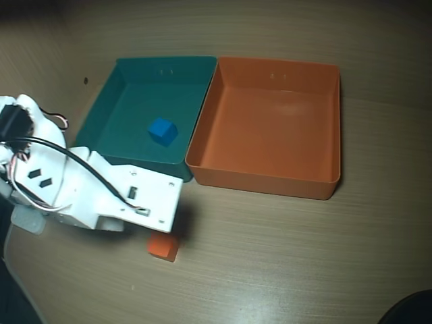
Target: Grasp a cube and put it in the box.
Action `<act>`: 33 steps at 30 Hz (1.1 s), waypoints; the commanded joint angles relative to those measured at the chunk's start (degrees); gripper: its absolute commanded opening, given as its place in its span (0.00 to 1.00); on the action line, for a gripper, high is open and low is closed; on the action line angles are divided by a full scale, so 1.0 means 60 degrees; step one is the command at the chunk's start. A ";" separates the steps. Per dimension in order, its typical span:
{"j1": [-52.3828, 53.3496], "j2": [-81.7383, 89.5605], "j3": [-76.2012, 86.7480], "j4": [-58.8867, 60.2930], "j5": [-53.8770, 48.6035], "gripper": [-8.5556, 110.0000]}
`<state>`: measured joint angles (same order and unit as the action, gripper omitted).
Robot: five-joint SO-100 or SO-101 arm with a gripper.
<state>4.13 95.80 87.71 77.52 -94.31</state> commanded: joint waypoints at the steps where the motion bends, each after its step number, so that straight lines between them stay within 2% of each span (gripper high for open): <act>1: 0.0088 -0.0439 -0.1201 -0.0073 0.0029 0.07; 8: 0.0132 -0.1069 -0.1699 -0.0073 -0.0146 0.29; 13: 0.0132 -0.1465 -0.1699 -0.0088 -0.0161 0.37; 33: 0.0425 -0.3647 -0.2769 -0.0864 -0.0161 0.38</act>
<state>5.71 73.21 74.62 72.95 -94.92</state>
